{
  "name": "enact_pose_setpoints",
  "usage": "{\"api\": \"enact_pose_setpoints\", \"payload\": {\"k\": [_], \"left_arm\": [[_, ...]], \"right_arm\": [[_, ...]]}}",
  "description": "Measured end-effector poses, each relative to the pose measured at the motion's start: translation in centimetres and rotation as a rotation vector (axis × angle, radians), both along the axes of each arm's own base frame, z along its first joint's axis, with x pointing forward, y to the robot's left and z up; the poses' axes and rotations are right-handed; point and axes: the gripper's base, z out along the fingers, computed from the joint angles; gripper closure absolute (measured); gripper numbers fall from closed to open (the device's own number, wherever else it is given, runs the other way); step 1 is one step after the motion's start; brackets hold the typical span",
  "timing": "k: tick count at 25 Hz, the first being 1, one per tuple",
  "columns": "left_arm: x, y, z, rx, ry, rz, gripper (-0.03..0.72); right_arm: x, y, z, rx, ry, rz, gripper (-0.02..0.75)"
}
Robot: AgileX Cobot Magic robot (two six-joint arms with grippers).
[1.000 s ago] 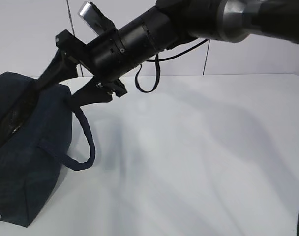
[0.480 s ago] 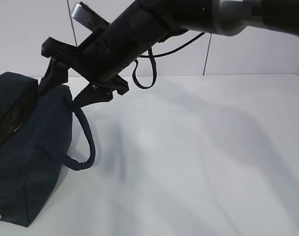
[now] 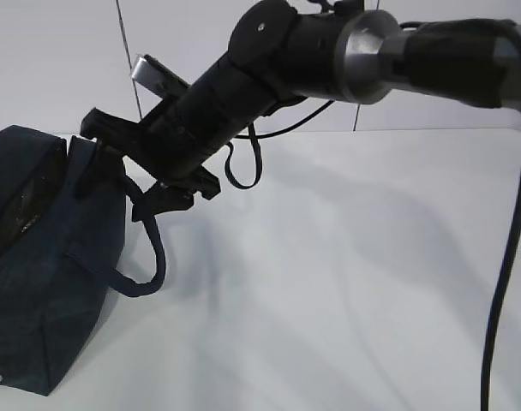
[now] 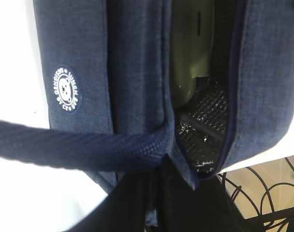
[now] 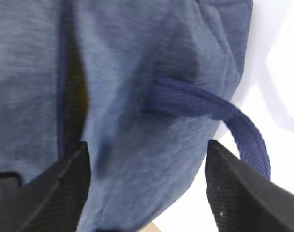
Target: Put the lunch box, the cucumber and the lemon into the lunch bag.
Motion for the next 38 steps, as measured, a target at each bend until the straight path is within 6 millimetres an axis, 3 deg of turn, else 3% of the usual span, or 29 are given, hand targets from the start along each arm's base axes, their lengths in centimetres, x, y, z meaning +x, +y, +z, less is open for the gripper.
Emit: {"api": "enact_pose_setpoints", "payload": {"k": [14,17,22,24,31,38], "left_arm": [[0.0,0.0,0.0,-0.001,0.004,-0.002,0.681],[-0.1,0.0,0.0,-0.001,0.007,-0.003,0.682],[-0.1,-0.1,0.0,-0.008,0.010,-0.003,0.679],[-0.1,-0.1,0.0,-0.012,0.012,-0.003,0.681],[-0.3,-1.8,0.3,-0.101,0.018,-0.059,0.676],[-0.3,-3.5,0.8,-0.209,0.007,-0.086,0.682]], "right_arm": [[0.4,1.1,-3.4,0.069,0.158,-0.036,0.209],[0.4,1.1,-3.3,0.073,0.160,-0.036,0.300],[0.4,1.1,-3.3,0.075,0.145,-0.023,0.612],[0.4,1.1,-3.3,0.075,0.130,-0.011,0.704],[0.2,1.0,-2.1,0.020,0.053,0.107,0.738],[0.9,-0.7,1.6,-0.261,-0.068,0.185,0.738]]}}
